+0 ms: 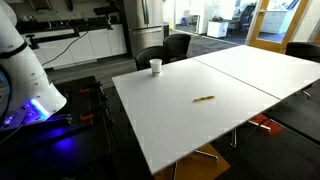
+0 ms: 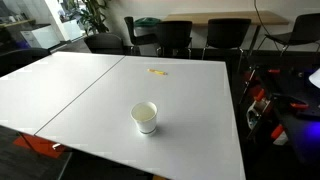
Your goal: Put the pen in the mug cup
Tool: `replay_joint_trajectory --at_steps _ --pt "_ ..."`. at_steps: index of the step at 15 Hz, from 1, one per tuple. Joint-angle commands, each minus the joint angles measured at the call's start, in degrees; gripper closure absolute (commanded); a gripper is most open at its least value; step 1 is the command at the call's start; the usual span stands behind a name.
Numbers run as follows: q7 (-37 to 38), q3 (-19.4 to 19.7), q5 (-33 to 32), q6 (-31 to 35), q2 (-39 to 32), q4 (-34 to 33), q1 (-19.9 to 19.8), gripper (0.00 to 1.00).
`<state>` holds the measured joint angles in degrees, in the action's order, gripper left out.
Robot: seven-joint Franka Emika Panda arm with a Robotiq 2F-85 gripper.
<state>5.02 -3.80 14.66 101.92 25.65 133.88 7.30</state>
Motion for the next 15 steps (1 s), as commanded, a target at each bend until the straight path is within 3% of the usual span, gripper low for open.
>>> replay_joint_trajectory --at_steps 1,7,15 --pt "-0.23 -0.59 0.22 -0.19 -0.01 -0.11 -0.72 0.00" --pt "-0.01 -0.72 -0.06 -0.09 -0.07 -0.18 -0.80 0.00" --pt "2.57 -0.23 -6.25 8.20 -2.12 -2.53 -4.92 0.00"
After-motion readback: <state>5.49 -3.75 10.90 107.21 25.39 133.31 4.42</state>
